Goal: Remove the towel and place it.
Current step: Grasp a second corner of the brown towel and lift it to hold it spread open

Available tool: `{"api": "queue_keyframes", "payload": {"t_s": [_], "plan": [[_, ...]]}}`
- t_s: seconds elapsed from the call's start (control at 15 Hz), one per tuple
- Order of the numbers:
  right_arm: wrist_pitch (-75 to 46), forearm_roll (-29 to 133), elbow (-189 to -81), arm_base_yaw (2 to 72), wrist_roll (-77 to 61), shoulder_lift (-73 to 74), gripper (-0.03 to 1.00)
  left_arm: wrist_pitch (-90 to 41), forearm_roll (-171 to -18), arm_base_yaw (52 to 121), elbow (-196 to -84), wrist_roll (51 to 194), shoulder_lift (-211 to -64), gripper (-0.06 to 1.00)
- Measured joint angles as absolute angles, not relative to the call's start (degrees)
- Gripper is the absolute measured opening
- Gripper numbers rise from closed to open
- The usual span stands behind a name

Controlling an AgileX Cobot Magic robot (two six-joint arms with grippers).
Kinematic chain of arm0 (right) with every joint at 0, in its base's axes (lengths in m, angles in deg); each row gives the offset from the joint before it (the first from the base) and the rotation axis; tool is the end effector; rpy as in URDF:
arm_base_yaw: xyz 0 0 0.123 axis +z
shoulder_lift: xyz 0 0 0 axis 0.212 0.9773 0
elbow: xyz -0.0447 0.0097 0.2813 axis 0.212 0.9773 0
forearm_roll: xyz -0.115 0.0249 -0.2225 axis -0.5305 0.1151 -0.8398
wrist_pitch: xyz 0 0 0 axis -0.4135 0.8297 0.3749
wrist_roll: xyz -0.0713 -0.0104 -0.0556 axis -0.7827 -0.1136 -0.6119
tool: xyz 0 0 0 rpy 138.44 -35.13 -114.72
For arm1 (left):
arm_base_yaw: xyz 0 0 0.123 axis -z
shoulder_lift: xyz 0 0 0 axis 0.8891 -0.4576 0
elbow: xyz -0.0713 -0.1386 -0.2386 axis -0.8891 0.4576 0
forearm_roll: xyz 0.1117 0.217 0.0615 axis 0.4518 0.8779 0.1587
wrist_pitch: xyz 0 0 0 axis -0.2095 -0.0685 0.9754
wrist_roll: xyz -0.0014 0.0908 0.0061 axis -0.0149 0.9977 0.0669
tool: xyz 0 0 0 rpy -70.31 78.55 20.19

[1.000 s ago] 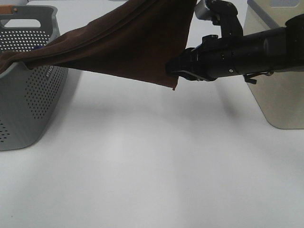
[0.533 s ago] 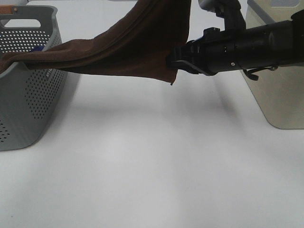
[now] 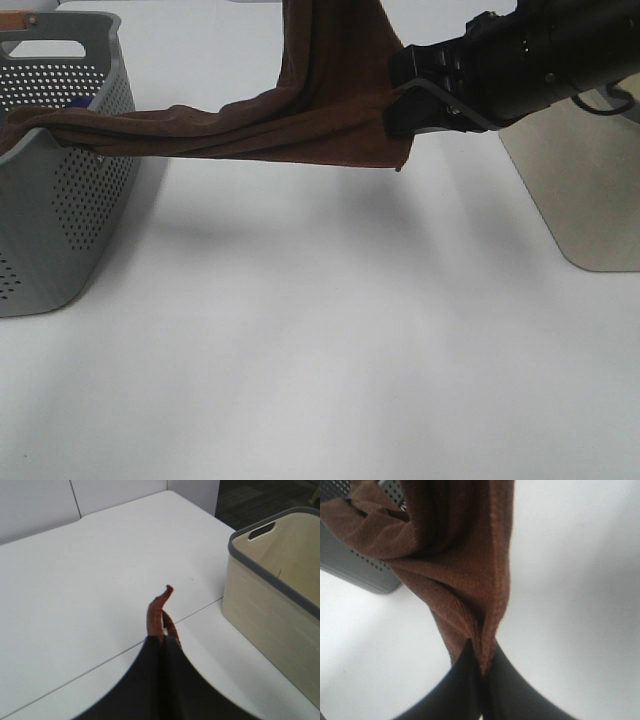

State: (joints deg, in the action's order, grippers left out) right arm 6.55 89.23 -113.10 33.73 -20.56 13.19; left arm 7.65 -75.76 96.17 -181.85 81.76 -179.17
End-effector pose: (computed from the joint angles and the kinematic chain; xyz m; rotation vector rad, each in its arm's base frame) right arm 0.2848 0.1473 0.2695 -0.5063 2.3359 0.6619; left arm 0.4003 -0.2581 0.3995 0.4993 1.9449 -0.3494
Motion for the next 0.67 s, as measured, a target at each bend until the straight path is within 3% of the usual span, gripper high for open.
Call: {"api": "queue_keyframes", "payload": {"t_s": [0.33,0.67], "plan": [[26.26,46.66,-128.57,33.73,15.02,13.19,0.00,11.03,-76.62,95.31,-181.85,80.96,-181.98,0.00],[39.04,33.65,-147.19,33.73,20.07,13.24,0.00,11.14,-78.51,95.31,-187.58,80.96,-178.42,0.00]]}}
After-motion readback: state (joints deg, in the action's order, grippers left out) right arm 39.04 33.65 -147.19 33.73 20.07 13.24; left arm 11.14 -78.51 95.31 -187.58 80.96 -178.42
